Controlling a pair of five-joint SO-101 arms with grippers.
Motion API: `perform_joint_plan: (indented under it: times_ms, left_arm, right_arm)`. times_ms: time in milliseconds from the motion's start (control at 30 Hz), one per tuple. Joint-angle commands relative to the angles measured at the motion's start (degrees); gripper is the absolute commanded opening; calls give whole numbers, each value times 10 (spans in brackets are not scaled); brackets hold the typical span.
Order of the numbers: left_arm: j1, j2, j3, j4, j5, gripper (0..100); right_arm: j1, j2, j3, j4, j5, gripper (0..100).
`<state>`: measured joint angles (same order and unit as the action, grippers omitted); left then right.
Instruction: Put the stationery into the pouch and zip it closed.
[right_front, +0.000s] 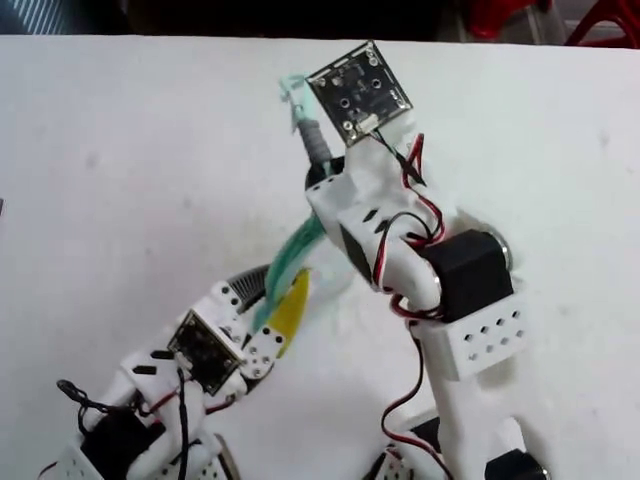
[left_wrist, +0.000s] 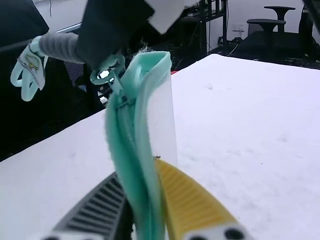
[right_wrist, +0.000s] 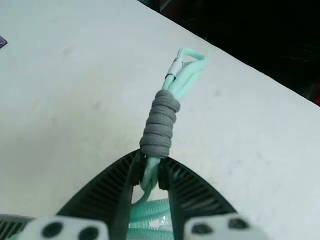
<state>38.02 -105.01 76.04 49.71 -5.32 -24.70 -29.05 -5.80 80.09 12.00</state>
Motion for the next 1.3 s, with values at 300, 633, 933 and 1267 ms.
perform_joint_plan:
  times_ms: [300,633,933,1267]
  left_arm:
    - [9,7,-1,18,-5,21]
    - [9,7,-1,18,-5,21]
    - [9,7,-1,18,-5,21]
    - [-27,7,-3,18,-5,21]
  right_arm:
    - [50,-113,63,-38,144,17]
    - [145,-227,289,-211,205,17]
    - [194,-246,315,-264,206,17]
    - [276,-194,360,-403,238,17]
